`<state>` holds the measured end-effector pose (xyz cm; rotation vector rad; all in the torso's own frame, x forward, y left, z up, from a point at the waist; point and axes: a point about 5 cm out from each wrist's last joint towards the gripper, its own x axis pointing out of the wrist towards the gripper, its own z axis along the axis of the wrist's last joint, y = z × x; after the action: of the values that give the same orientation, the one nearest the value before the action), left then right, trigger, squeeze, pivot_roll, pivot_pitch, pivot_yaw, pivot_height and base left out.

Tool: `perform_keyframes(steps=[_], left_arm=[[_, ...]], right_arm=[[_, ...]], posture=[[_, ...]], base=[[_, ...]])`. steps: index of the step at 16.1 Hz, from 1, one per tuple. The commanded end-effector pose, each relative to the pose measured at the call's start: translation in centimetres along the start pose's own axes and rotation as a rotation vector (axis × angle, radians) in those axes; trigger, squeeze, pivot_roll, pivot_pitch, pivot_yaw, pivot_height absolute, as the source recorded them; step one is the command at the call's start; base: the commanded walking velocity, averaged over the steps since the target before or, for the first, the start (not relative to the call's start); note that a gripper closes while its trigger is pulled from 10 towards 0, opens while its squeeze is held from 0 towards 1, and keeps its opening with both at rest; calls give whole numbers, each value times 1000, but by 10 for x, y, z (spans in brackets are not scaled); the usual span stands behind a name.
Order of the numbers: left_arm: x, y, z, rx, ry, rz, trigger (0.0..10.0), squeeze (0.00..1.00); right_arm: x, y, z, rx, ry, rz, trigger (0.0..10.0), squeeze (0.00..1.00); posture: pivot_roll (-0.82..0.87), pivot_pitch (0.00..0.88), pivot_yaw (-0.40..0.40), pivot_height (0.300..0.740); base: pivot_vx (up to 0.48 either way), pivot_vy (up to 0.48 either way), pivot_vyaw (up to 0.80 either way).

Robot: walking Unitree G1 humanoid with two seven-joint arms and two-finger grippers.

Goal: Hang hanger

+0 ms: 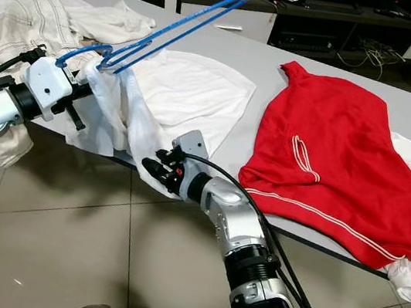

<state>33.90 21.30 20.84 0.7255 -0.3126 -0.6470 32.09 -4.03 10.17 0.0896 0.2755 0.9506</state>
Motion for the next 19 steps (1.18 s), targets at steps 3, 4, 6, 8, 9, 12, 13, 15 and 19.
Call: perform_keyframes(steps=[3,4,6,8,9,12,13,15,19], left_arm=[[1,1,6,30,-14,-11,0,0],[1,1,6,29,-16,-11,0,0],[2,1,6,29,-17,-10,0,0],[2,0,7,29,-17,-10,0,0],[2,0,7,29,-18,-10,0,0],[2,0,7,31,-18,-11,0,0],[2,1,7,32,-18,-11,0,0],[2,0,8,36,-26,-10,0,0],[4,-1,11,35,-47,-16,0,0]], right_arm=[[-1,-4,17,18,-57,9,0,0],[-3,-5,19,38,-75,15,0,0],[-7,-6,18,54,-85,16,0,0],[-9,-8,18,58,-91,12,0,0],[-10,-9,18,64,-96,9,0,0],[-14,-15,19,64,-100,-33,0,0],[-15,-17,20,63,-103,-56,0,0],[-20,-26,23,87,-139,-108,10000,1000],[-23,-28,30,92,-199,-96,10000,1000]], posture=[[138,8,-41,740],[138,8,-41,740],[135,8,-42,740],[135,8,-42,740],[135,8,-42,740],[135,9,-40,740],[135,9,-40,740],[135,9,-40,740],[133,9,-46,740]], base=[[0,0,0],[0,0,0],[0,0,0],[0,0,0],[0,0,0],[0,0,0],[0,0,0],[0,0,0],[0,0,0]])
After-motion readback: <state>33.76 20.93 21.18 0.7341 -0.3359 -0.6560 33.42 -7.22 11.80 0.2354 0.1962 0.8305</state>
